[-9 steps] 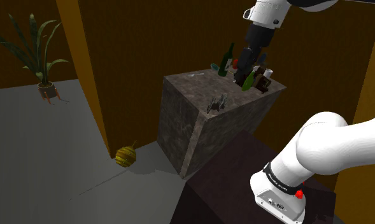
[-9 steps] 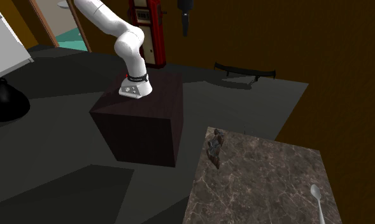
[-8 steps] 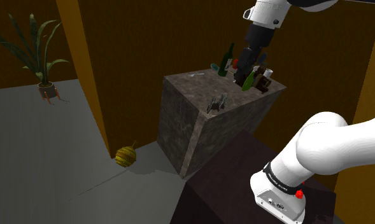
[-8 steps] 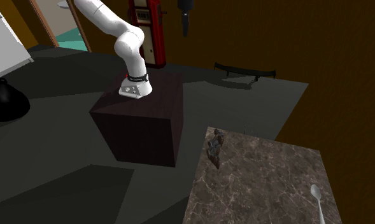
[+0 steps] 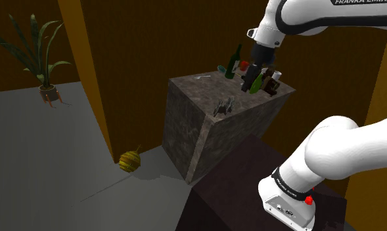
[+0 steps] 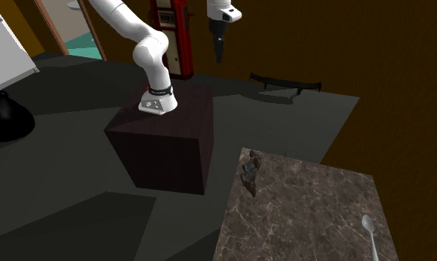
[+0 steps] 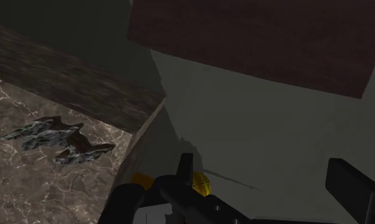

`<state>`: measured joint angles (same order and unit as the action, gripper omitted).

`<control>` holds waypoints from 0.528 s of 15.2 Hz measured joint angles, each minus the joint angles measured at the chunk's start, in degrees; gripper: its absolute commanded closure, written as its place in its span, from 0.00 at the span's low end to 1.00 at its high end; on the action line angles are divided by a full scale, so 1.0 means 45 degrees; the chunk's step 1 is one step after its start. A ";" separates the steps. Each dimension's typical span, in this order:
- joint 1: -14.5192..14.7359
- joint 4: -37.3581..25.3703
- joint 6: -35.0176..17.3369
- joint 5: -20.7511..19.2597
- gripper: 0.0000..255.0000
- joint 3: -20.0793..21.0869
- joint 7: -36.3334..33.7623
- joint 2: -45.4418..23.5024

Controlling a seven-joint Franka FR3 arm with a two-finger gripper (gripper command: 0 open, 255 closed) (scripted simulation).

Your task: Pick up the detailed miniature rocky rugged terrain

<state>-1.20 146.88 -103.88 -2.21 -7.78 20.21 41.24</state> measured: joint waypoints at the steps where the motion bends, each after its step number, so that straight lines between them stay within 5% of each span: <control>1: -0.0035 0.0156 -0.0428 -0.0143 0.00 -0.0234 0.0360 -0.0255; 8: -0.0319 0.0431 -0.3015 -0.1061 0.00 -0.2158 0.3167 -0.2384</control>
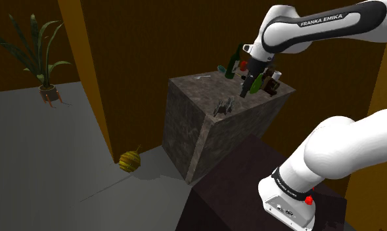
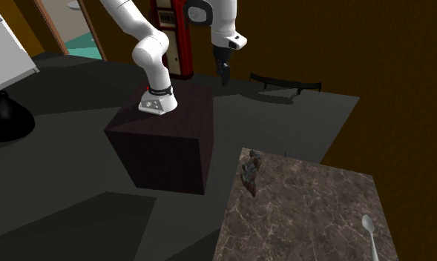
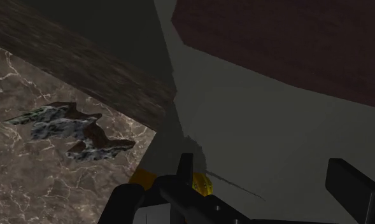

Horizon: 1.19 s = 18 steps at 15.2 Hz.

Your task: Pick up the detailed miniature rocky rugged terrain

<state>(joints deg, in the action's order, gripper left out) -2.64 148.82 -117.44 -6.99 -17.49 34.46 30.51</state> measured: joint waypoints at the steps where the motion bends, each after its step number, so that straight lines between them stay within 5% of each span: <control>1: 0.0012 -0.0033 -0.0382 -0.0043 0.00 -0.0248 0.0385 -0.0388; 8: 0.0375 -0.0949 -0.3077 0.0581 0.00 -0.2019 0.3528 -0.3909; 14: 0.0514 -0.2507 -0.4575 0.2737 0.00 -0.2887 0.6989 -0.7260; 18: -0.0069 -0.3968 -0.5149 0.4685 0.00 -0.2604 0.9431 -0.9692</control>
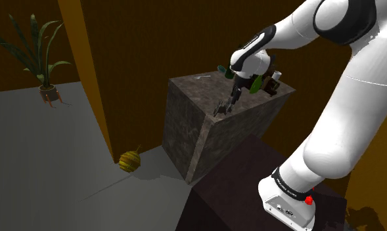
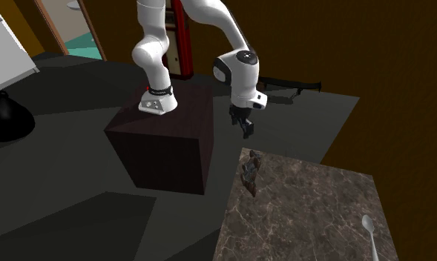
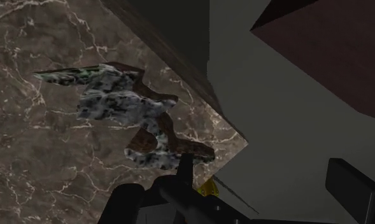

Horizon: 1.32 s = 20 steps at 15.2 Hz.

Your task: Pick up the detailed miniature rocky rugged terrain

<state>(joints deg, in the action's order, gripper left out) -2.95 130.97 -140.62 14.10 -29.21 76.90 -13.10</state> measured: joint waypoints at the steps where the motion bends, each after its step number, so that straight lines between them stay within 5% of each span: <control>1: -0.0238 -0.0388 -0.0062 0.0380 0.00 0.0142 0.0528 -0.0525; 9: -0.2217 -0.4113 -0.0081 0.2238 0.00 0.1551 0.3400 -0.4517; 17: -0.2718 -0.4750 -0.0729 0.2799 0.00 0.2113 0.3928 -0.5822; 18: -0.2728 -0.4780 -0.0754 0.2819 1.00 0.2135 0.3933 -0.5875; 20: -0.2728 -0.4815 -0.0770 0.2832 1.00 0.2151 0.3930 -0.5901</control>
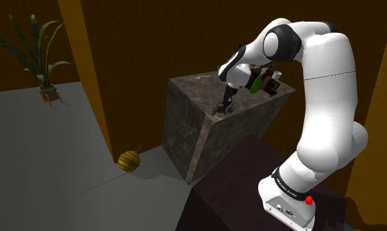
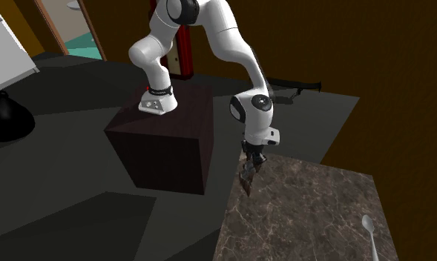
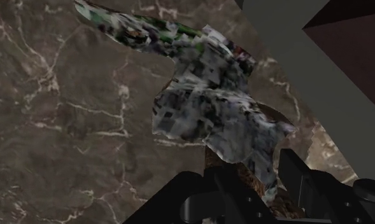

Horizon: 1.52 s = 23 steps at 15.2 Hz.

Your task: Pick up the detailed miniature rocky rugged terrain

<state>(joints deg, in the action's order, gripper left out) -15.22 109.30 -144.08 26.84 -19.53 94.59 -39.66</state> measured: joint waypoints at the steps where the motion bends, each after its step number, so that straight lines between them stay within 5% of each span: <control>1: -0.0018 -0.0019 -0.0014 0.0002 1.00 -0.0021 0.0000 0.0002; 23: 0.0636 0.0434 0.1436 -0.0992 1.00 -0.0864 -0.0696 0.1898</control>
<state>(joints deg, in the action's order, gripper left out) -12.36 111.25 -137.62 22.38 -23.42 91.46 -31.12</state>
